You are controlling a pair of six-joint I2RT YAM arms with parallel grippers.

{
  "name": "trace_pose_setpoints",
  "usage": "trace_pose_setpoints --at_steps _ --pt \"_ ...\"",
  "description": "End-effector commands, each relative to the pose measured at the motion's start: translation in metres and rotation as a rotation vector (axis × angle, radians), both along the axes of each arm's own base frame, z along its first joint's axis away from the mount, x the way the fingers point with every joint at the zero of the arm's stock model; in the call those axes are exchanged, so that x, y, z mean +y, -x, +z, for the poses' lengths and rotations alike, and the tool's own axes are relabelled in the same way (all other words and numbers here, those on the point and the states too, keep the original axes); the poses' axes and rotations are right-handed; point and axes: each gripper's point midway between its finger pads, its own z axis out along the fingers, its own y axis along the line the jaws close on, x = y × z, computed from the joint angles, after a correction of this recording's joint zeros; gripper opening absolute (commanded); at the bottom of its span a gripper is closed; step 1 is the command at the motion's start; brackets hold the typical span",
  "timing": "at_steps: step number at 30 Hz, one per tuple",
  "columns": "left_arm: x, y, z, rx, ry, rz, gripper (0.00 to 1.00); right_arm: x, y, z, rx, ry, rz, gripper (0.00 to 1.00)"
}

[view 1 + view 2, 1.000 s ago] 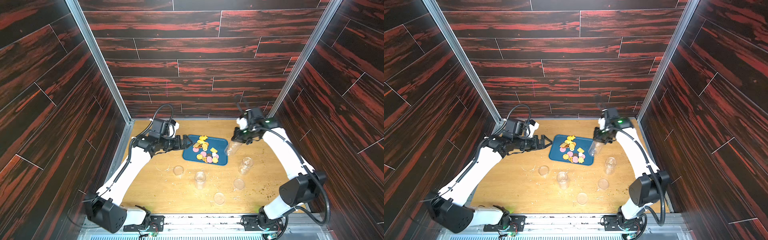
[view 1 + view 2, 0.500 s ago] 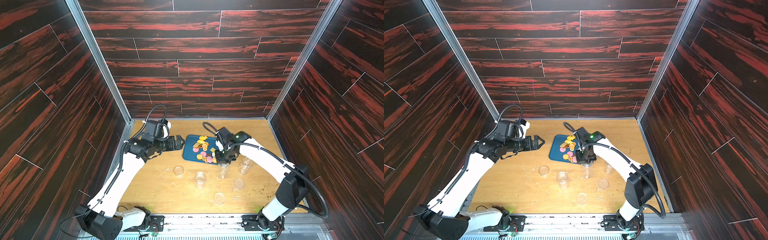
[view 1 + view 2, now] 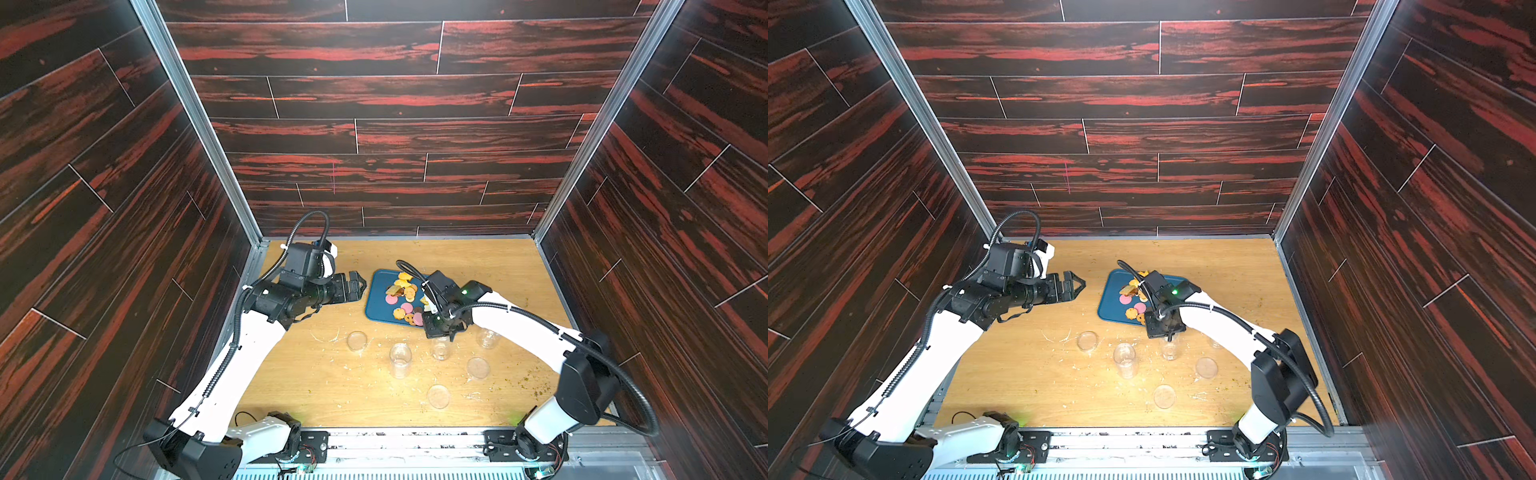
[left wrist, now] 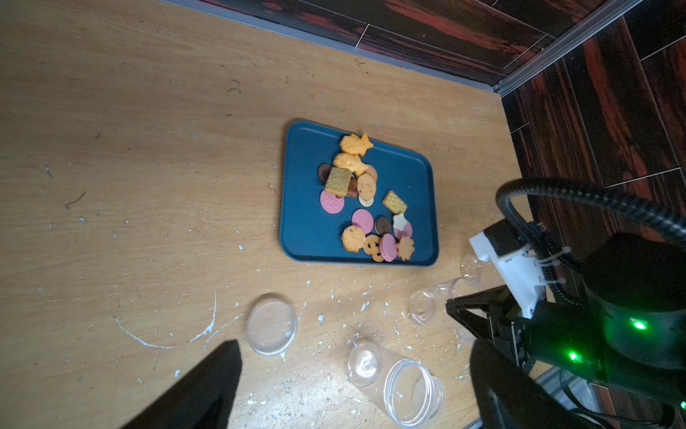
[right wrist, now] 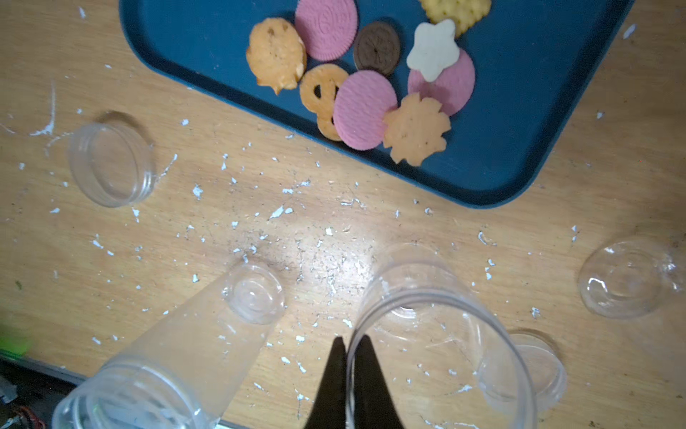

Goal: Pour the cookies out of the jar
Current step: Place the jar at the center of the board.

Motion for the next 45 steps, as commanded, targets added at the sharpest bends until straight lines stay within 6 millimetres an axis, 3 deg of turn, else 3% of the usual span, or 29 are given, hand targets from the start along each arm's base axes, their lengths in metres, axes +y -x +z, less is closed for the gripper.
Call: trace_pose_setpoints --at_steps 1,2,6,8,19,22,26,31,35,40,45 --pt "0.005 0.005 -0.001 0.001 -0.003 0.016 1.00 0.001 0.006 0.004 -0.022 -0.014 -0.014 0.00" --pt "0.005 0.005 0.000 0.002 -0.001 0.016 1.00 0.001 0.008 0.004 -0.021 -0.015 -0.015 0.03" --pt "0.004 0.006 -0.003 0.010 0.003 0.012 1.00 -0.001 0.011 0.009 -0.029 -0.022 -0.030 0.36" --pt "0.004 0.007 -0.002 0.007 0.003 0.012 1.00 -0.002 0.012 0.013 -0.032 -0.021 -0.035 0.44" --pt "0.006 0.008 -0.001 0.001 0.001 0.014 1.00 0.001 0.014 0.046 -0.059 -0.031 -0.042 0.46" --pt "0.007 0.009 0.001 -0.008 -0.003 0.020 1.00 0.003 0.011 0.071 -0.092 -0.058 -0.046 0.46" --pt "0.011 0.008 0.009 -0.039 -0.004 0.036 1.00 0.001 0.001 0.122 -0.181 -0.079 -0.054 0.47" --pt "0.018 0.007 0.022 -0.093 -0.016 0.063 1.00 -0.009 -0.022 0.174 -0.306 -0.067 -0.055 0.49" --pt "0.033 0.005 0.028 -0.130 -0.053 0.127 1.00 -0.036 -0.058 0.202 -0.382 -0.096 -0.129 0.50" --pt "0.062 0.005 0.039 -0.184 -0.106 0.237 1.00 -0.097 -0.107 0.229 -0.489 -0.175 -0.287 0.50" --pt "0.098 0.007 0.037 -0.199 -0.179 0.372 1.00 -0.157 -0.139 0.235 -0.584 -0.204 -0.405 0.50"
